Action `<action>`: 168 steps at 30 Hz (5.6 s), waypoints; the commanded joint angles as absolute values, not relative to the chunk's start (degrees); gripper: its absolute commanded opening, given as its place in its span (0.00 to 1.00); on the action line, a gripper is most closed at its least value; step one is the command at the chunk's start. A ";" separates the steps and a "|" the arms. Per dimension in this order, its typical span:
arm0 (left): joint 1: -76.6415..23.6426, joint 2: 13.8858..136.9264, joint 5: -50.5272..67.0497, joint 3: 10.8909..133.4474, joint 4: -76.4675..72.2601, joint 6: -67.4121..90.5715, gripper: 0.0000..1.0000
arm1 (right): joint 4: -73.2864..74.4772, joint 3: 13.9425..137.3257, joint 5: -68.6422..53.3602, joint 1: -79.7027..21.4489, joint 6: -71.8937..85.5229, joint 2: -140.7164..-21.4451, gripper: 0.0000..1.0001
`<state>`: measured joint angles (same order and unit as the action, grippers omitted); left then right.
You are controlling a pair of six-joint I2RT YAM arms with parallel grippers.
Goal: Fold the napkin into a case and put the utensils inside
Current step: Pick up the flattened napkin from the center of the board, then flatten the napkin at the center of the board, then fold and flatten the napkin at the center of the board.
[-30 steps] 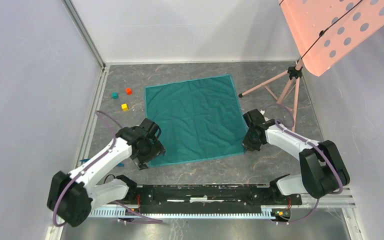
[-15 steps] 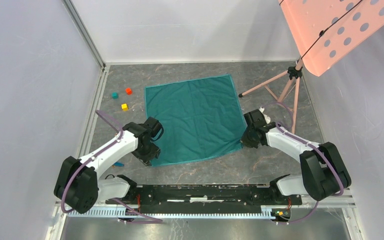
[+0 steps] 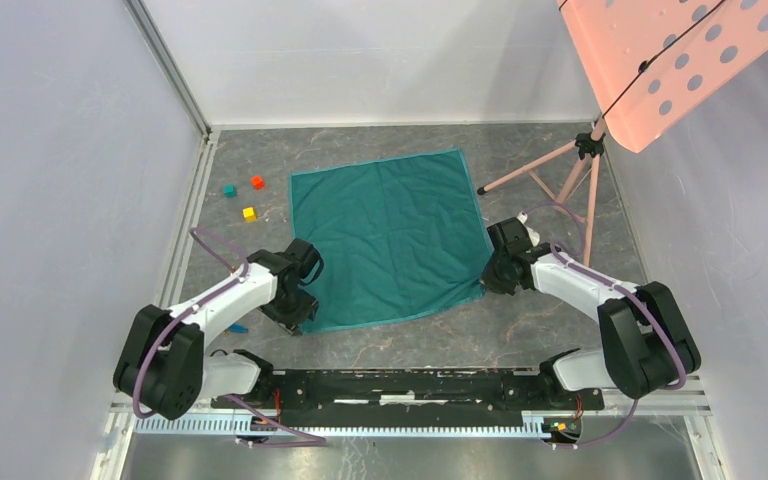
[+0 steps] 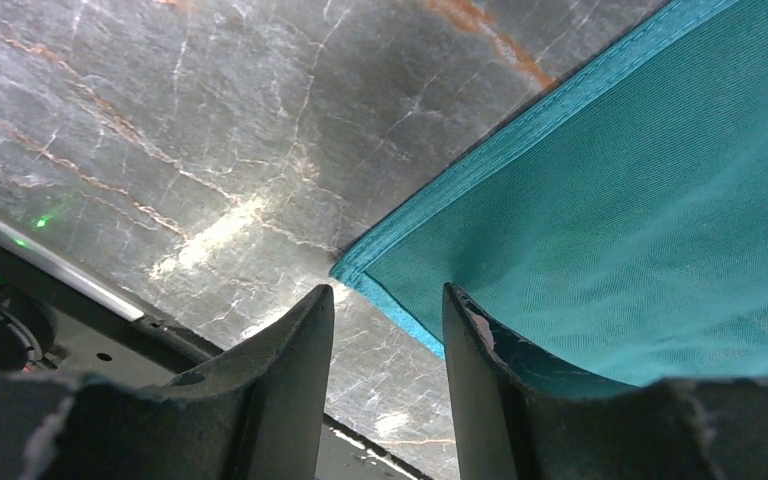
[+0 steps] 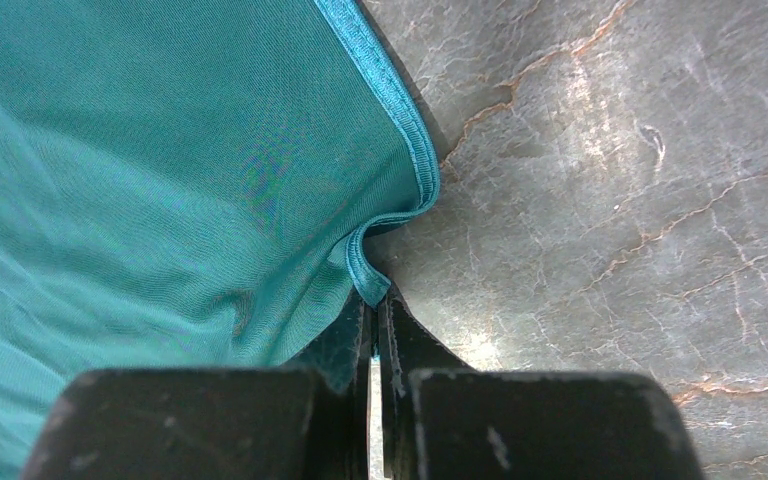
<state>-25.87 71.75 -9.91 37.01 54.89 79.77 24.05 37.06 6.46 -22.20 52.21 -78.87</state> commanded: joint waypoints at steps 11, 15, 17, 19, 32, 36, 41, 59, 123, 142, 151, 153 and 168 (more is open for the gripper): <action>-23.48 72.56 -10.84 33.93 50.94 79.14 0.53 | 26.26 36.65 7.63 -22.34 51.72 -80.43 0.00; -23.44 71.22 -10.48 33.20 49.82 80.20 0.53 | 26.04 36.74 6.99 -22.30 52.12 -80.34 0.00; -23.45 70.76 -11.32 33.13 49.48 79.88 0.48 | 26.10 36.82 6.77 -22.38 52.21 -80.25 0.00; -23.41 70.68 -11.84 33.22 49.59 80.03 0.43 | 26.26 36.78 6.84 -22.37 52.28 -79.87 0.00; -23.11 63.18 -14.60 38.75 50.79 73.58 0.02 | 15.84 31.70 2.02 -22.36 47.23 -72.38 0.00; -23.02 54.75 -14.33 45.52 51.70 65.50 0.02 | 8.40 28.74 -4.63 -22.41 42.00 -63.40 0.00; -22.95 43.01 -11.13 54.76 50.39 55.78 0.02 | 6.27 30.06 -10.05 -23.16 33.46 -50.41 0.00; -23.01 33.85 6.51 88.30 40.75 39.27 0.02 | 2.81 52.98 -14.23 -23.37 31.46 -21.22 0.00; -1.92 96.24 12.73 65.56 40.08 22.91 0.02 | 4.16 23.73 -9.17 -19.08 23.06 -54.61 0.00; -1.88 98.27 8.70 64.40 40.98 22.41 0.03 | 1.80 16.84 -13.42 -19.64 26.18 -52.81 0.00; -1.82 96.11 8.54 64.56 41.78 22.15 0.04 | 6.23 20.13 -13.90 -20.04 25.95 -49.76 0.00; -1.86 96.61 8.48 64.28 41.76 22.05 0.04 | 6.44 19.74 -14.08 -20.13 25.98 -49.74 0.00; -1.86 95.30 9.21 62.93 41.56 21.96 0.04 | 5.94 17.56 -13.96 -20.54 26.43 -49.99 0.00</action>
<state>-2.00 98.56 9.15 63.31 41.60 25.19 6.98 16.88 -14.09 -20.25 26.74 -50.33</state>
